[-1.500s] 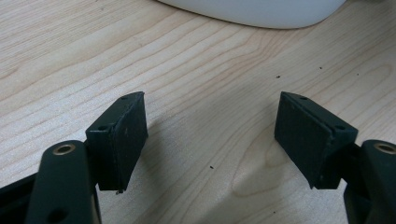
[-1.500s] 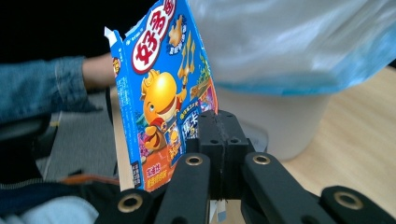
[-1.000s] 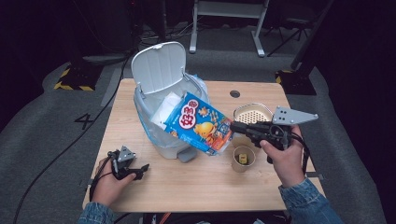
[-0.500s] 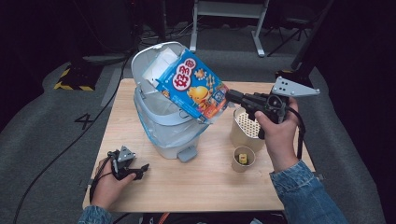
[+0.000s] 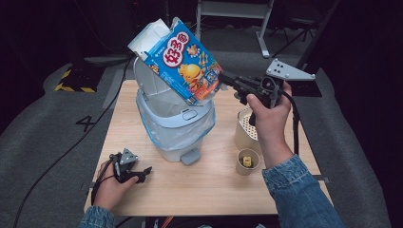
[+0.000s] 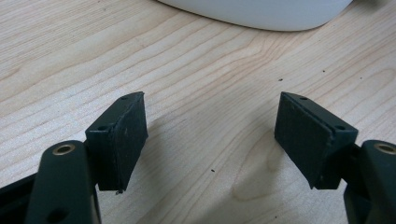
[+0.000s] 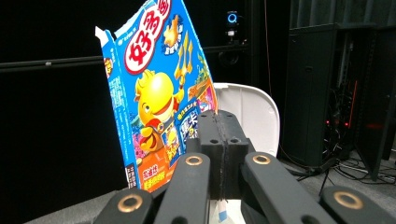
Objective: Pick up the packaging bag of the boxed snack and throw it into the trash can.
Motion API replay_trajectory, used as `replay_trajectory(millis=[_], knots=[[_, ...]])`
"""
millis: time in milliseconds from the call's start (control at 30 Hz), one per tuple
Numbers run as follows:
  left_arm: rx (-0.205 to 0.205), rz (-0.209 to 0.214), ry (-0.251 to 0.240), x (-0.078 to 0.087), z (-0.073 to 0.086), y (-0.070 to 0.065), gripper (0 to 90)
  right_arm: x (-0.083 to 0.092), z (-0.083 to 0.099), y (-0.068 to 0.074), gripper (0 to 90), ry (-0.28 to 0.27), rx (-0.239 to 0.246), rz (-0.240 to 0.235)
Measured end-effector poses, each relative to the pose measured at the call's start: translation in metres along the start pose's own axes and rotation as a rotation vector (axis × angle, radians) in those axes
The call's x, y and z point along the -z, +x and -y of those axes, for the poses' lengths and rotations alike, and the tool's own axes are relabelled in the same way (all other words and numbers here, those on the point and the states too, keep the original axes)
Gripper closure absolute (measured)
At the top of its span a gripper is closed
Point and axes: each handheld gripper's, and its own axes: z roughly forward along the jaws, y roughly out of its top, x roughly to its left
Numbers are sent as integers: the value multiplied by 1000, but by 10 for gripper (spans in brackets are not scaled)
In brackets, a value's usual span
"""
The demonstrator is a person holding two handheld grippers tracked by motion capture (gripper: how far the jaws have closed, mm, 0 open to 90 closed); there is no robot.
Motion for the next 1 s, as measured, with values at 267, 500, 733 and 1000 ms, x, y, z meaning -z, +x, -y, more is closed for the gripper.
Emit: replay_trajectory(millis=[267,500,733,1000], knots=[[-2,-1,1,0,0,0,256,-23,2,-5,900,-2,-27,16],[-2,-1,1,0,0,0,256,-46,5,-8,900,1,-48,36],[-4,-3,2,0,-1,0,255,-62,15,-10,900,7,-56,50],[1,0,2,-1,-1,0,249,-65,19,-12,900,-4,-63,54]])
